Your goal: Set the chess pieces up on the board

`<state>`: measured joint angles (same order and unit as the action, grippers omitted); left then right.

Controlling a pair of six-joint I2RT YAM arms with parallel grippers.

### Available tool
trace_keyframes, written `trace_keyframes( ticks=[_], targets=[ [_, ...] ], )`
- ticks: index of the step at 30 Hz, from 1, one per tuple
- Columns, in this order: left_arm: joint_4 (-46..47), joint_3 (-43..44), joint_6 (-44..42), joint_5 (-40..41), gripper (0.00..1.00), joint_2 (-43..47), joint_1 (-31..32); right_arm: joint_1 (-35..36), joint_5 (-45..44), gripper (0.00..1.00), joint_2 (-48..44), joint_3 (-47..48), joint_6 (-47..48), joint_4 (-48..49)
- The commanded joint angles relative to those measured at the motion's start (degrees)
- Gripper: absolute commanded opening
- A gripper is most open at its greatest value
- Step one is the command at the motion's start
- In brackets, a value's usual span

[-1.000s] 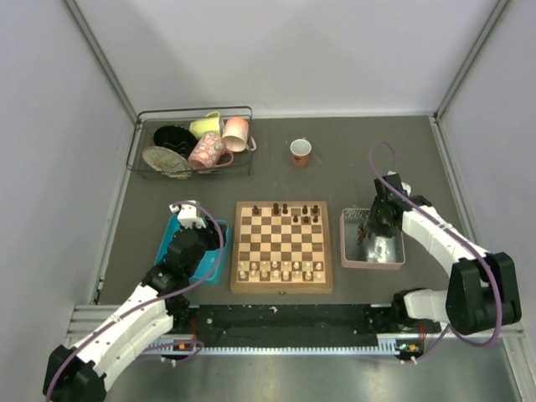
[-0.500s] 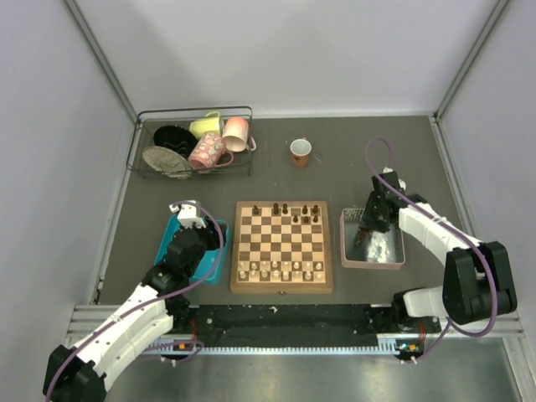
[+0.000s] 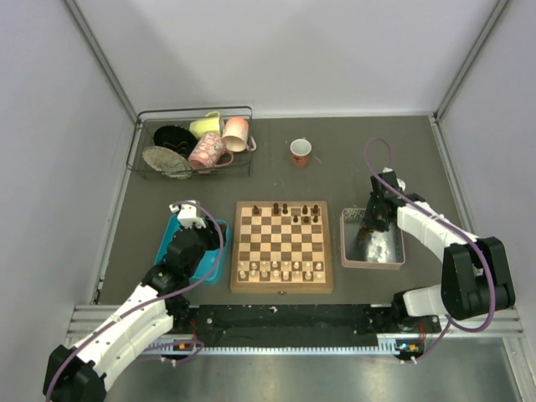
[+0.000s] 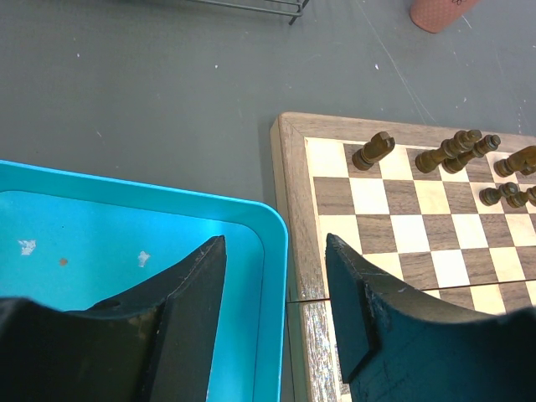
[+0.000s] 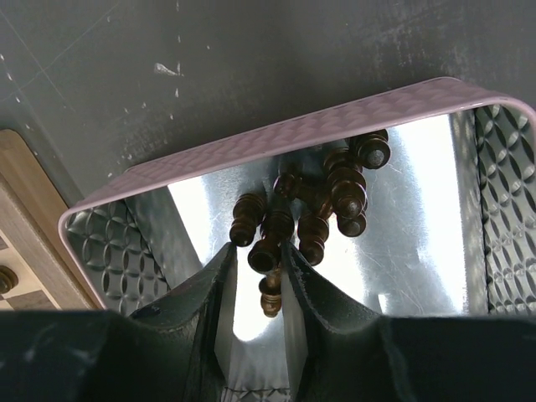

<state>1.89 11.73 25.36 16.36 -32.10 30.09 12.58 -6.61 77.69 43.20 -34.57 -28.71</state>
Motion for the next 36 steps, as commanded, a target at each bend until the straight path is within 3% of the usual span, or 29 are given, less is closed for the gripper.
trace_keyframes(
  ticks=[1,14,20,26,31,36],
  targets=[
    [2.7,0.1,-0.1,0.0,0.56,0.2,-0.2,-0.4,-2.3,0.24,0.6,2.2,-0.2,1.1],
    [2.8,0.1,-0.2,-0.2,0.56,-0.1,-0.1,-0.5,-2.6,0.01,-2.5,2.1,1.1,-0.6],
    [2.8,0.2,-0.2,-0.3,0.56,0.1,-0.1,-0.5,-4.9,0.00,-7.5,6.6,3.2,-7.0],
    [2.8,0.1,-0.2,-0.4,0.56,0.2,-0.1,0.3,-1.7,0.00,-10.6,12.9,3.7,-10.5],
    [2.7,0.0,-0.1,-0.3,0.55,0.8,-0.2,9.1,-1.6,0.00,-6.7,22.7,2.8,-11.9],
    [2.2,-0.6,0.1,0.8,0.55,2.6,-0.1,18.9,-0.5,0.00,3.7,35.7,2.4,-11.1]
  ],
)
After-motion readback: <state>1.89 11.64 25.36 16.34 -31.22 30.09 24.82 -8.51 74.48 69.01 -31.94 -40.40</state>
